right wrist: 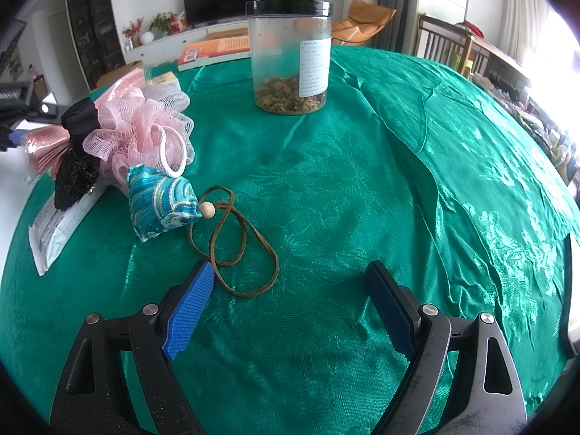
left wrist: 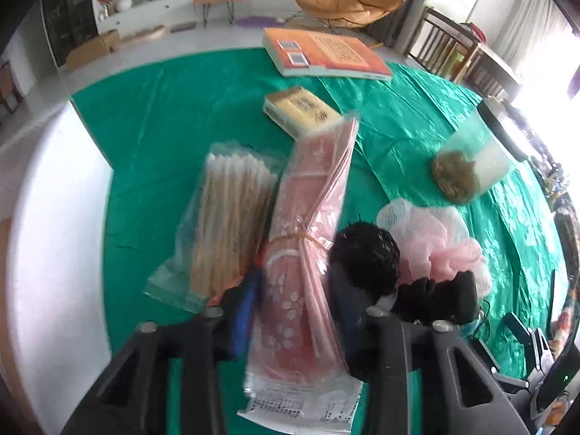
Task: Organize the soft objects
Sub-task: 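Grasp the pink floral package with the left tool, then lift the pink floral package with the left tool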
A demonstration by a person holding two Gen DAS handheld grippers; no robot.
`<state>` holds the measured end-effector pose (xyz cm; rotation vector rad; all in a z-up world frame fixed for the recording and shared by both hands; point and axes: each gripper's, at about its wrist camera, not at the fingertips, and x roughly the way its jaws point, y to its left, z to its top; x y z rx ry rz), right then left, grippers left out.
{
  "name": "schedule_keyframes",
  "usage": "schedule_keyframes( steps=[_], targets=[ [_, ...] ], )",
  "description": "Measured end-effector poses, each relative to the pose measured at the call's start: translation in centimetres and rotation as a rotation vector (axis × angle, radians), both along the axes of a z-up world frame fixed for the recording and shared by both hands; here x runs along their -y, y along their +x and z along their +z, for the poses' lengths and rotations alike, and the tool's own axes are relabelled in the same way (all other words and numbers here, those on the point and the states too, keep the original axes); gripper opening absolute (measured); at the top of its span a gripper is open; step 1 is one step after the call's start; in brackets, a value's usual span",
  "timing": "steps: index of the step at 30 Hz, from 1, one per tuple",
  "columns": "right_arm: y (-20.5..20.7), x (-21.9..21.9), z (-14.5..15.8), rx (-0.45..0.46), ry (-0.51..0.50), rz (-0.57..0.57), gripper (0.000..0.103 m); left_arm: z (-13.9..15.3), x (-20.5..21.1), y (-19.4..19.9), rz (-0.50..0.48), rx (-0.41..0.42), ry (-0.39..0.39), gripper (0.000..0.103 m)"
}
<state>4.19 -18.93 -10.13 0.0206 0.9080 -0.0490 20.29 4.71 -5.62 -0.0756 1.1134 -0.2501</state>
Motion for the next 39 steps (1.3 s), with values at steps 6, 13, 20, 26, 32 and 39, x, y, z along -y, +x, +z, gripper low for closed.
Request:
schedule_keyframes(
  steps=[6, 13, 20, 26, 32, 39],
  targets=[
    [0.0, 0.0, 0.0, 0.0, 0.0, 0.0, 0.087, 2.1, -1.5, -8.0, 0.015, 0.094, -0.07, 0.033],
    [0.0, 0.0, 0.0, 0.0, -0.001, 0.0, 0.087, 0.7, -1.7, -20.7, 0.068, 0.097, 0.106, 0.046],
    [0.0, 0.0, 0.0, 0.0, 0.0, -0.001, 0.087, -1.7, -0.5, -20.7, -0.002, 0.095, 0.195, 0.081],
    [0.0, 0.0, 0.0, 0.0, -0.001, 0.0, 0.087, -3.5, 0.0, -18.3, -0.017, 0.049, 0.141, 0.083],
    [0.0, 0.0, 0.0, 0.0, -0.001, -0.001, 0.087, -4.9, -0.9, -18.0, 0.04, 0.107, 0.16, 0.101],
    [0.0, 0.0, 0.0, 0.0, 0.0, -0.001, 0.087, -5.1, -1.4, -18.4, 0.044, 0.169, 0.152, 0.103]
  ],
)
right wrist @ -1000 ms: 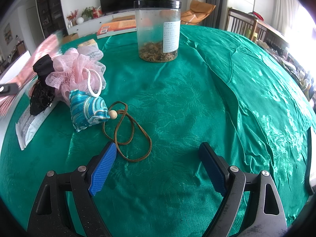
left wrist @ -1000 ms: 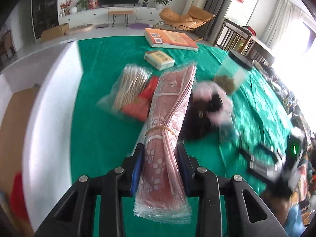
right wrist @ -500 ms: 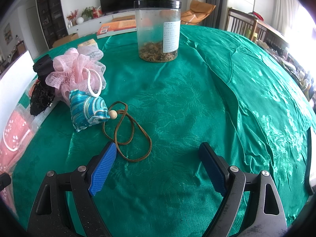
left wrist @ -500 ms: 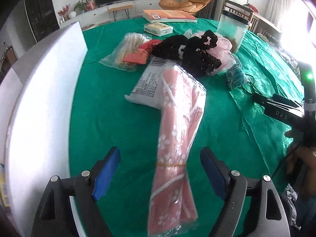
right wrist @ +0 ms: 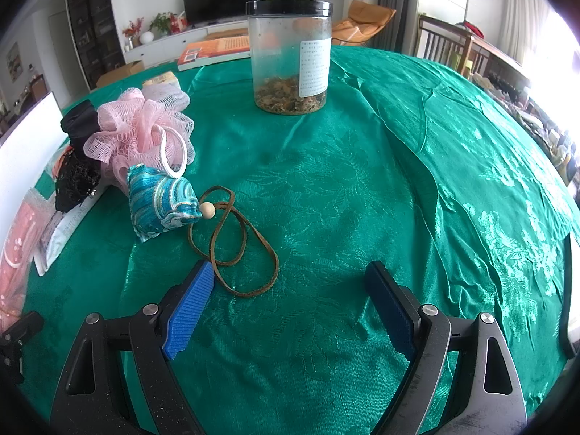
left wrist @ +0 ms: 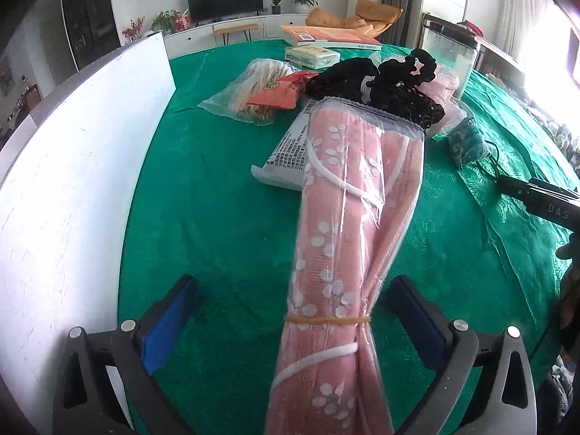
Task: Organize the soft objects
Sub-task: 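Lift the pink floral package with the left tool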
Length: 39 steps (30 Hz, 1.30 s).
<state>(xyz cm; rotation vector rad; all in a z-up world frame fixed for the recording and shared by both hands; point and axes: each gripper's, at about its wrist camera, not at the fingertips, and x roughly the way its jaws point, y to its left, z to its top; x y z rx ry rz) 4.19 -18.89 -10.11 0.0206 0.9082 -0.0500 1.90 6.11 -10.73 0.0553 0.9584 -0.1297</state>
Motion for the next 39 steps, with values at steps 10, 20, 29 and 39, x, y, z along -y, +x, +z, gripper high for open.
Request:
schedule_keyframes(
  steps=[10, 20, 29, 39],
  targets=[
    [0.0, 0.0, 0.0, 0.0, 0.0, 0.0, 0.088, 0.0, 0.1, -0.1, 0.003, 0.013, -0.001, 0.103],
    [0.0, 0.0, 0.0, 0.0, 0.0, 0.0, 0.088, 0.0, 0.0, -0.2, 0.002, 0.014, -0.001, 0.103],
    [0.0, 0.0, 0.0, 0.0, 0.0, 0.0, 0.088, 0.0, 0.0, -0.2, 0.002, 0.015, -0.002, 0.103],
    [-0.5, 1.5, 0.3, 0.037, 0.135, 0.023, 0.088, 1.0, -0.4, 0.5, -0.023, -0.102, -0.034, 0.103]
  ],
)
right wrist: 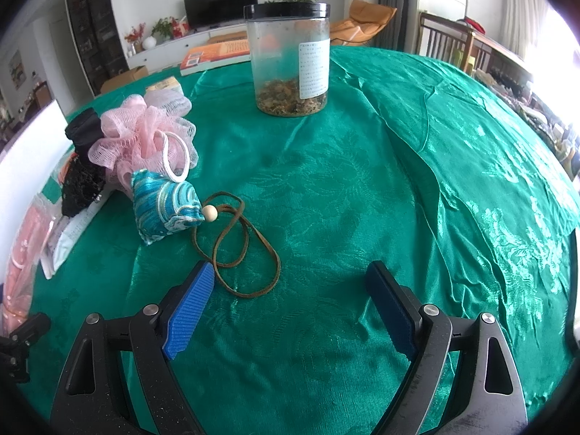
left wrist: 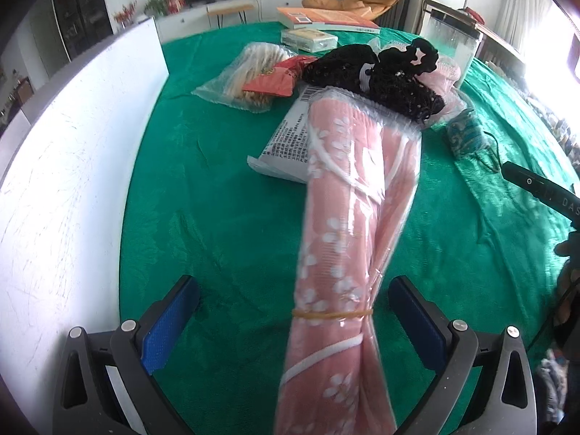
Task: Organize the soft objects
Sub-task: 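Lift the pink floral package with the left tool, then carry pink package into white box with left tool while right tool carries teal striped pouch there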
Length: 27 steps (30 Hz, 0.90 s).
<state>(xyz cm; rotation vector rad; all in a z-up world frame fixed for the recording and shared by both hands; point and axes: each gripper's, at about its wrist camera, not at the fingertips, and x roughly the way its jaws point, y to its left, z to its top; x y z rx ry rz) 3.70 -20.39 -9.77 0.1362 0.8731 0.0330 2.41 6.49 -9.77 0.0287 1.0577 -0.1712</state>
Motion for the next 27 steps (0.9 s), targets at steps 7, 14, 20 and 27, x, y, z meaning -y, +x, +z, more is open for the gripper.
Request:
schedule_keyframes(
  steps=[7, 14, 20, 27],
  targets=[
    [2.1, -3.0, 1.7, -0.008, 0.098, 0.156, 0.088, 0.1, 0.7, 0.7, -0.038, -0.016, 0.001, 0.101],
    [5.2, -4.1, 1.0, -0.109, 0.141, 0.191, 0.054, 2.0, -1.8, -1.5, -0.041, 0.039, -0.113, 0.027],
    [0.7, 0.4, 3.9, -0.095, 0.159, 0.134, 0.054, 5.5, -4.8, -4.5, -0.015, 0.073, -0.409, 0.027],
    [-1.3, -5.3, 12.0, 0.007, 0.291, 0.287, 0.054, 13.3, -11.8, -7.8, 0.069, 0.231, -0.495, 0.027]
  ],
)
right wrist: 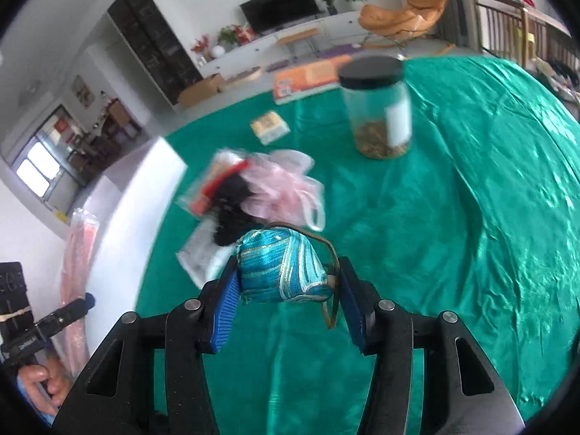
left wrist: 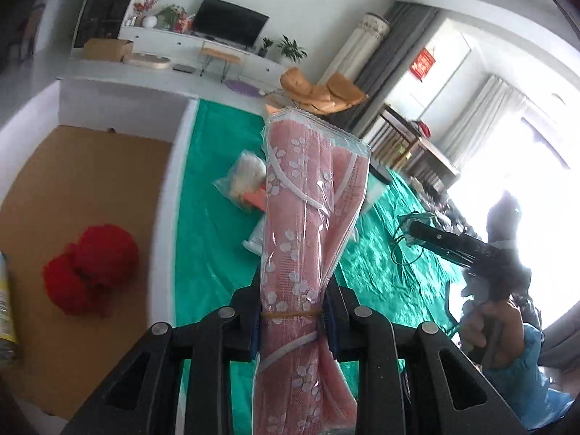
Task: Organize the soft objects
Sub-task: 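Carry pink package into white box with left tool while right tool carries teal striped pouch there, then withdraw both tools from the white box back over the table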
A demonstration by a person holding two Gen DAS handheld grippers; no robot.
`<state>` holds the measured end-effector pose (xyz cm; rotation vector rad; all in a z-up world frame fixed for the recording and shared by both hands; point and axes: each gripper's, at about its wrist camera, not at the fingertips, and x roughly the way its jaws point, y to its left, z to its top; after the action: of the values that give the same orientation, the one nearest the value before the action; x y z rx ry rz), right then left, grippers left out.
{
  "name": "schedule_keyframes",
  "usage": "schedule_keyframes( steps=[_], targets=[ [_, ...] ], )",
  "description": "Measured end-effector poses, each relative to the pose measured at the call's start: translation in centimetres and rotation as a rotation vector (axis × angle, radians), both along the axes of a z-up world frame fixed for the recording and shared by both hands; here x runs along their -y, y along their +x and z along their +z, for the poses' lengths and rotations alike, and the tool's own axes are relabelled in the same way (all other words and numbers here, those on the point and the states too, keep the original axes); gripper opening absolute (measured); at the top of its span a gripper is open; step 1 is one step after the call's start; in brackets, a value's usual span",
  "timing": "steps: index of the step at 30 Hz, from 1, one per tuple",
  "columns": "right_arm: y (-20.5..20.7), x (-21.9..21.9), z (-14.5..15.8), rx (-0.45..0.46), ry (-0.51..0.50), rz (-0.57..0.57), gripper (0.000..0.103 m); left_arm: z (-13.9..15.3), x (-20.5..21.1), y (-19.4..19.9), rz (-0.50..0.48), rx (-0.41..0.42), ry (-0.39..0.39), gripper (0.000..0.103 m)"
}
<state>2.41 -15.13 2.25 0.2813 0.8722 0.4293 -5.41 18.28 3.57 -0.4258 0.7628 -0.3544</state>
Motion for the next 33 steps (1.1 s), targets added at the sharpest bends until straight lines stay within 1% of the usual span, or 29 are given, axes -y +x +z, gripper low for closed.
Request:
schedule_keyframes(
  steps=[2, 3, 5, 7, 8, 9, 10, 11, 12, 14, 16, 18, 20, 22, 23, 25, 27, 28, 30, 32, 33],
  targets=[
    [-0.2, -4.0, 2.6, 0.029, 0.069, 0.085, 0.054, 1.2, -4.1, -0.7, 0.093, 0.0, 0.005, 0.027],
    [-0.3, -6.5, 3.9, 0.041, 0.105, 0.14, 0.054, 1.5, -5.8, -1.1, 0.142, -0.001, 0.023, 0.027],
    [-0.8, -12.0, 5.8, 0.054, 0.158, 0.259, 0.054, 1.6, -9.1, -1.9, 0.246, -0.018, 0.087, 0.027],
    [-1.3, -17.0, 6.6, 0.054, 0.187, 0.365, 0.055, 1.0, -11.7, -2.7, 0.349, -0.063, 0.154, 0.028],
    [-1.6, -19.6, 6.7, 0.051, 0.195, 0.417, 0.055, 0.4, -12.6, -3.0, 0.383, -0.1, 0.188, 0.032],
    [-2.0, -22.3, 6.5, 0.051, 0.192, 0.461, 0.057, -0.6, -13.4, -3.0, 0.4, -0.157, 0.223, 0.037],
    [-2.4, -24.0, 6.0, 0.054, 0.183, 0.482, 0.063, -1.9, -14.0, -2.8, 0.407, -0.219, 0.248, 0.062],
    [-2.6, -26.3, 5.1, 0.04, 0.164, 0.519, 0.071, -3.4, -14.7, -2.5, 0.424, -0.283, 0.259, 0.09],
    [-2.7, -27.9, 4.2, 0.01, 0.139, 0.549, 0.083, -4.3, -15.1, -2.5, 0.443, -0.309, 0.257, 0.095],
    [-2.8, -29.5, 2.2, -0.04, 0.077, 0.563, 0.081, -5.5, -15.6, -2.8, 0.465, -0.332, 0.221, 0.095],
    [-3.0, -28.5, 1.2, -0.012, 0.039, 0.533, 0.081, -5.4, -15.3, -2.8, 0.491, -0.308, 0.212, 0.095],
    [-2.7, -25.9, 0.3, 0.014, -0.006, 0.479, 0.081, -4.9, -14.5, -2.7, 0.505, -0.263, 0.197, 0.095],
    [-2.1, -22.2, -0.6, 0.045, -0.051, 0.395, 0.081, -3.7, -13.3, -2.3, 0.495, -0.211, 0.181, 0.095],
    [-1.5, -18.7, -1.7, 0.069, -0.116, 0.296, 0.081, -2.4, -11.2, -1.4, 0.451, -0.151, 0.184, 0.095],
    [-1.1, -16.7, -2.5, 0.076, -0.154, 0.235, 0.081, -1.5, -9.4, -0.9, 0.411, -0.113, 0.192, 0.095],
    [-0.6, -12.8, -4.2, 0.083, -0.229, 0.114, 0.081, 0.2, -7.6, -1.3, 0.325, -0.063, 0.199, 0.095],
    [-0.1, -9.2, -6.1, 0.065, -0.306, -0.012, 0.081, 0.9, -3.6, -0.6, 0.205, -0.023, 0.211, 0.095],
    [0.2, -7.3, -7.0, 0.047, -0.336, -0.07, 0.081, 0.9, -1.3, -0.3, 0.141, -0.014, 0.216, 0.098],
    [0.7, -4.1, -8.4, 0.014, -0.373, -0.15, 0.081, 0.5, 2.3, -0.3, 0.032, -0.015, 0.226, 0.1],
    [0.9, -1.9, -9.2, -0.01, -0.404, -0.2, 0.081, -1.1, 6.3, 0.3, -0.056, -0.051, 0.25, 0.1],
    [0.9, -1.5, -9.6, -0.023, -0.417, -0.215, 0.081, -2.2, 8.3, 0.8, -0.096, -0.077, 0.263, 0.1]
  ],
)
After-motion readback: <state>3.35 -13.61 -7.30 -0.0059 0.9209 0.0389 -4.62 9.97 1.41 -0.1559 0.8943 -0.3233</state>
